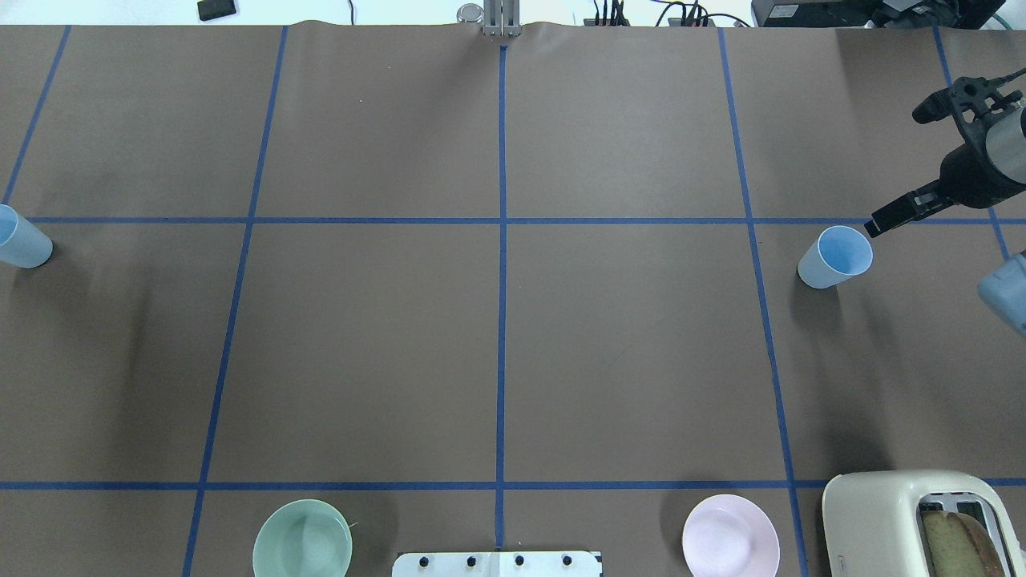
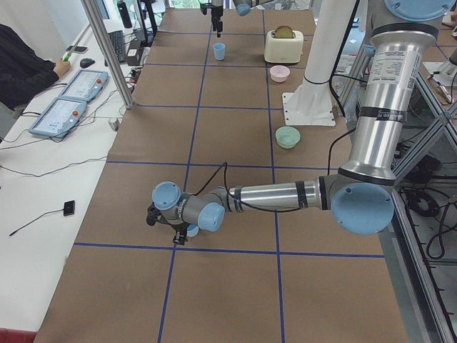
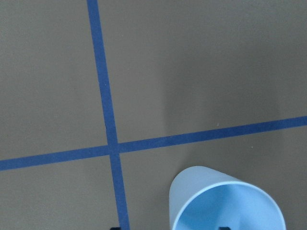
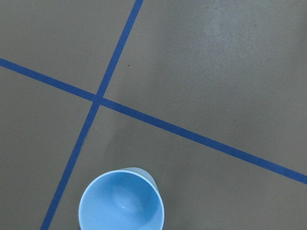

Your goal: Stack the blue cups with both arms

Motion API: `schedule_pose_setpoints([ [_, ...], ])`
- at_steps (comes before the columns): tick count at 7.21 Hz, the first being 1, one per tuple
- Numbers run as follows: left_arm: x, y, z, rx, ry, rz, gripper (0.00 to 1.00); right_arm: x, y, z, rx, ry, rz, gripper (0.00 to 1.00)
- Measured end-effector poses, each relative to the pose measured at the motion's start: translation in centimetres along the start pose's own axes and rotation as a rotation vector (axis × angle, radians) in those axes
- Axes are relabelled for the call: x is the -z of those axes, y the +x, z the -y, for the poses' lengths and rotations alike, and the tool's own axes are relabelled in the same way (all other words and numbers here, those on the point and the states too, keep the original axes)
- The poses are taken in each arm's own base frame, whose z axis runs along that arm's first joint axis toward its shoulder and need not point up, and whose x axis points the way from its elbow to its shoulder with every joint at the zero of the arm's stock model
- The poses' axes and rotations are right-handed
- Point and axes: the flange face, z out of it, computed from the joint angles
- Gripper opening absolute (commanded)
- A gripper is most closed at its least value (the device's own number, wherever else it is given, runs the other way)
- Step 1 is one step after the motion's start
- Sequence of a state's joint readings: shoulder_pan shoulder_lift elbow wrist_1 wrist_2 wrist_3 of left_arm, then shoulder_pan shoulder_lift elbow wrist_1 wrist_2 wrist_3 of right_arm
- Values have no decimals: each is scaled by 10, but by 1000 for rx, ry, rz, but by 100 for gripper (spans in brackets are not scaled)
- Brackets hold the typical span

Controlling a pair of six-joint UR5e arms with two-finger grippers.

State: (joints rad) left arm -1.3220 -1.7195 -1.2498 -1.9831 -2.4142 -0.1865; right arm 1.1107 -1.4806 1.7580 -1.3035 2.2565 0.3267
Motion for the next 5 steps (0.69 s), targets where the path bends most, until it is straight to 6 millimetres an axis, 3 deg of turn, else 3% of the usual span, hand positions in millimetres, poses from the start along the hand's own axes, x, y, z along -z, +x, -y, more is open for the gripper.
schedule_pose_setpoints([
  [1, -5, 3, -1, -6, -8, 0, 5, 0, 0, 0, 1, 1, 0, 99],
  [2, -6, 5, -1, -10, -9, -1, 0, 0, -1, 1, 1, 2, 1, 99],
  [5, 4, 20, 6, -24, 4, -14, 0, -1, -2, 1, 4, 0, 1, 99],
])
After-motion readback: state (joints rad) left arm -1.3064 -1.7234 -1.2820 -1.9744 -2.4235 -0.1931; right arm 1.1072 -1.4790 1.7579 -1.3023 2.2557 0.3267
